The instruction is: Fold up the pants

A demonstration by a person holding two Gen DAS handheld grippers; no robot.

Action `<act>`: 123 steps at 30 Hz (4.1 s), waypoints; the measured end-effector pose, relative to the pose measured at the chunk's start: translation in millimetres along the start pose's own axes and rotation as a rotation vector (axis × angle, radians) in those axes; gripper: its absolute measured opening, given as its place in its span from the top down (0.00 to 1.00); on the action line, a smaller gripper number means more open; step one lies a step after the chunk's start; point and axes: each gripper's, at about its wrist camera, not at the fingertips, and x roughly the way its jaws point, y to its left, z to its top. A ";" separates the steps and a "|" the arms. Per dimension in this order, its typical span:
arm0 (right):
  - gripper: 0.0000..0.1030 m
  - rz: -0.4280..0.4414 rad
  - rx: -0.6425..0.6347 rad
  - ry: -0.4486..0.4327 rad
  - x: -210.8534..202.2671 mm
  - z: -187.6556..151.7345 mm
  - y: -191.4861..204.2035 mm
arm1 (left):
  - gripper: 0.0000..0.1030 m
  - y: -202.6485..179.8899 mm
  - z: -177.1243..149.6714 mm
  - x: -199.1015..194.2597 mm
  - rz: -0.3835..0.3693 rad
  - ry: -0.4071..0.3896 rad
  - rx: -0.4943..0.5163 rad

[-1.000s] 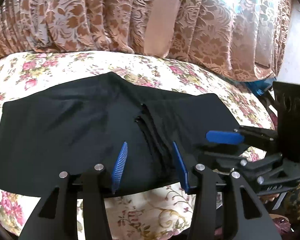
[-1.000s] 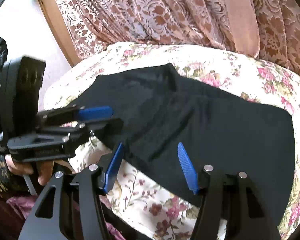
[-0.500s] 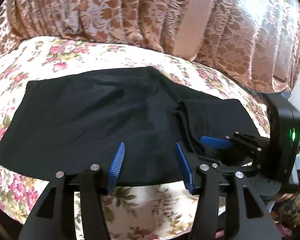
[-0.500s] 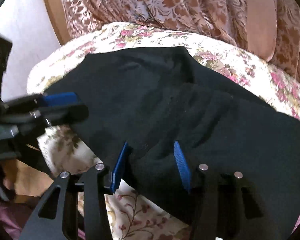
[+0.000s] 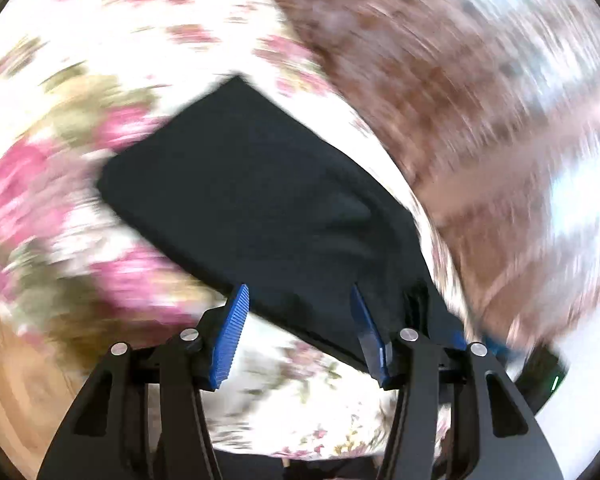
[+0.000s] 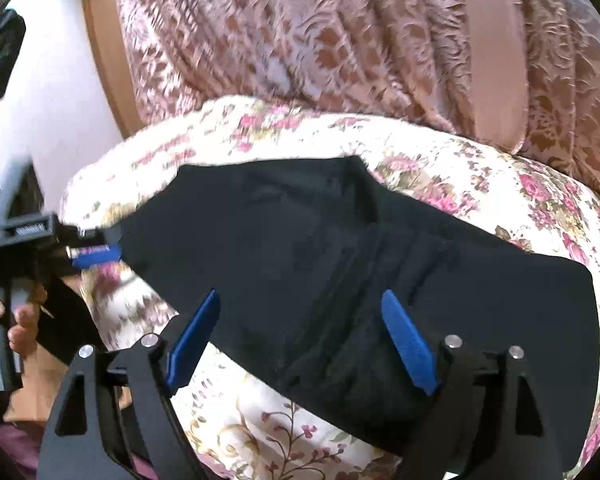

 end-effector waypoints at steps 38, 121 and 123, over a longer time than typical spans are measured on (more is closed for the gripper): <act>0.06 0.385 0.222 0.004 -3.1 53.3 -3.6 | 0.85 -153.9 -7.9 28.0 -0.068 -0.087 0.633; 0.64 0.086 0.784 -0.058 -138.2 -85.0 -210.2 | 0.40 -210.6 -119.5 126.8 -0.275 0.368 0.790; 0.64 0.078 0.782 -0.049 -141.1 -88.7 -209.0 | 0.40 -210.8 -120.9 126.0 -0.275 0.367 0.795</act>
